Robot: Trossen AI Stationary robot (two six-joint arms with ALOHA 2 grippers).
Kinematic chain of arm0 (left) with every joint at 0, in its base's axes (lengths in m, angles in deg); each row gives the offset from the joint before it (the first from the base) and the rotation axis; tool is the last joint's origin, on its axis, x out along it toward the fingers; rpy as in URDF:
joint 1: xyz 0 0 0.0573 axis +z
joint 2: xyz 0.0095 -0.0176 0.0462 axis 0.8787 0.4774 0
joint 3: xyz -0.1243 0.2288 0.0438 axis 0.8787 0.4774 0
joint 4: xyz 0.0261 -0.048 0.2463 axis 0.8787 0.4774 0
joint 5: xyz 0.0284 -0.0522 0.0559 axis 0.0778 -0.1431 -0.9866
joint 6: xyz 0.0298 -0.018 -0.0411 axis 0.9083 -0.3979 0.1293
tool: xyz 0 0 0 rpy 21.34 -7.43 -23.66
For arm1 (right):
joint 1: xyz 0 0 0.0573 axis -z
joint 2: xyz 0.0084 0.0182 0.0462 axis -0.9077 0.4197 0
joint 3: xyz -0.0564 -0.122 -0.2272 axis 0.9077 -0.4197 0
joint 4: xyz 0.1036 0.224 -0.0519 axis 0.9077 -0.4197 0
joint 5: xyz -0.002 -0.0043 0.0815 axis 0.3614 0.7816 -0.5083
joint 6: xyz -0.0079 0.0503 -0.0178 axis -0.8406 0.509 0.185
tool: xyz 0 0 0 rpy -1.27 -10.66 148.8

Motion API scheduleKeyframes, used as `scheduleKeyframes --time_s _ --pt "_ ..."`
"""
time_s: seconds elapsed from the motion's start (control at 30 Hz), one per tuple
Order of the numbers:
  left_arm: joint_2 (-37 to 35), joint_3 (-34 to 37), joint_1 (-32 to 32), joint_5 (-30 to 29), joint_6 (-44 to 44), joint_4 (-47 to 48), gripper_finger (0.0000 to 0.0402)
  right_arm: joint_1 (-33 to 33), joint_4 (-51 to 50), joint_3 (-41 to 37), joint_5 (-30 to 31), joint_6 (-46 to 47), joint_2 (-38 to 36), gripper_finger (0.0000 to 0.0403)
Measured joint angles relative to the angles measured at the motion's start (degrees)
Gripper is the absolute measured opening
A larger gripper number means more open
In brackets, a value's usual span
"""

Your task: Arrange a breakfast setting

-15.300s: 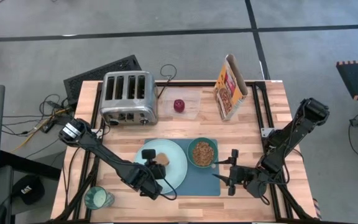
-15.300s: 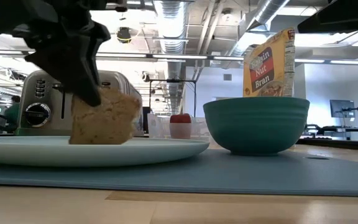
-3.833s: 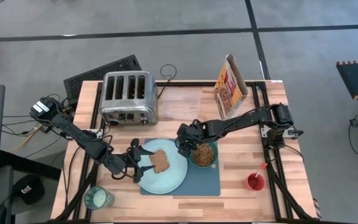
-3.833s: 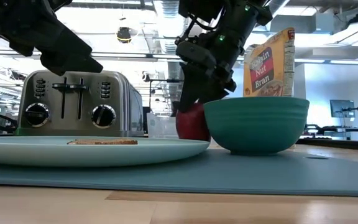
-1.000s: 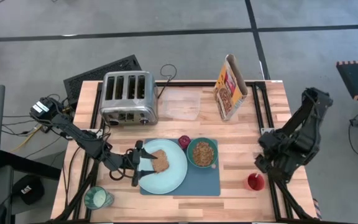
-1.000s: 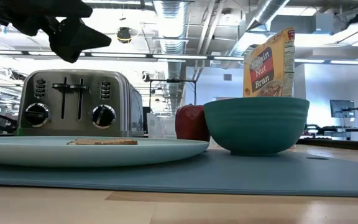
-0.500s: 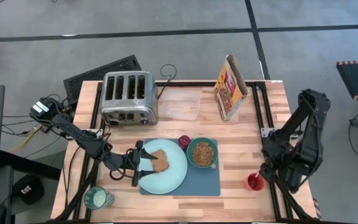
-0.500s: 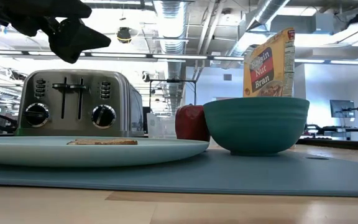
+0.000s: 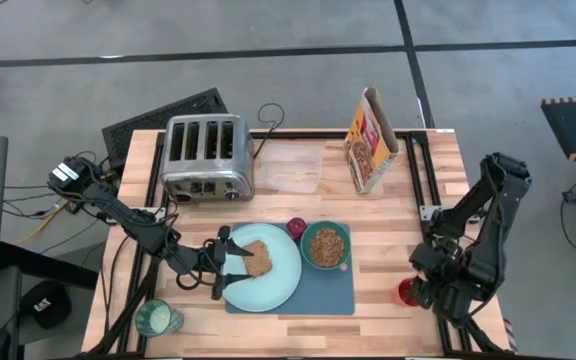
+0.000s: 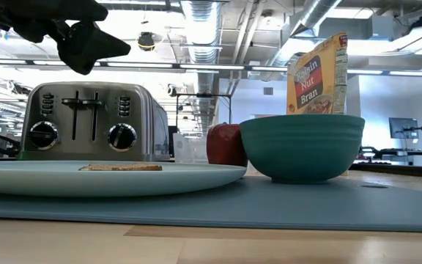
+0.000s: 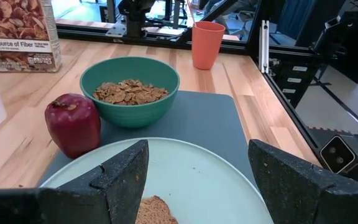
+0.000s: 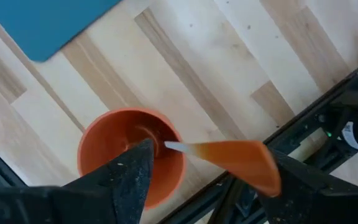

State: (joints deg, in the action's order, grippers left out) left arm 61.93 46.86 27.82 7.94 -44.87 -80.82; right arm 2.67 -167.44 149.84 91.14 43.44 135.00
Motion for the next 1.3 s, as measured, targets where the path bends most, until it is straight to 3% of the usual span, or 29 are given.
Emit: scheduleKeyframes --time_s 0.27,0.77,1.3 --pt "0.0 0.0 0.0 0.11 -0.67 0.0 0.0261 0.37 0.62 0.0 -0.16 -0.61 0.85 0.0232" --pt "0.0 0.0 0.02 0.06 -0.63 0.0 0.0261 0.37 0.82 0.15 -1.23 -1.04 0.83 0.0079" --pt "0.0 0.0 0.02 -0.28 -0.61 -0.02 0.0261 0.82 -2.3 3.14 -1.71 -2.34 -2.26 0.0052"
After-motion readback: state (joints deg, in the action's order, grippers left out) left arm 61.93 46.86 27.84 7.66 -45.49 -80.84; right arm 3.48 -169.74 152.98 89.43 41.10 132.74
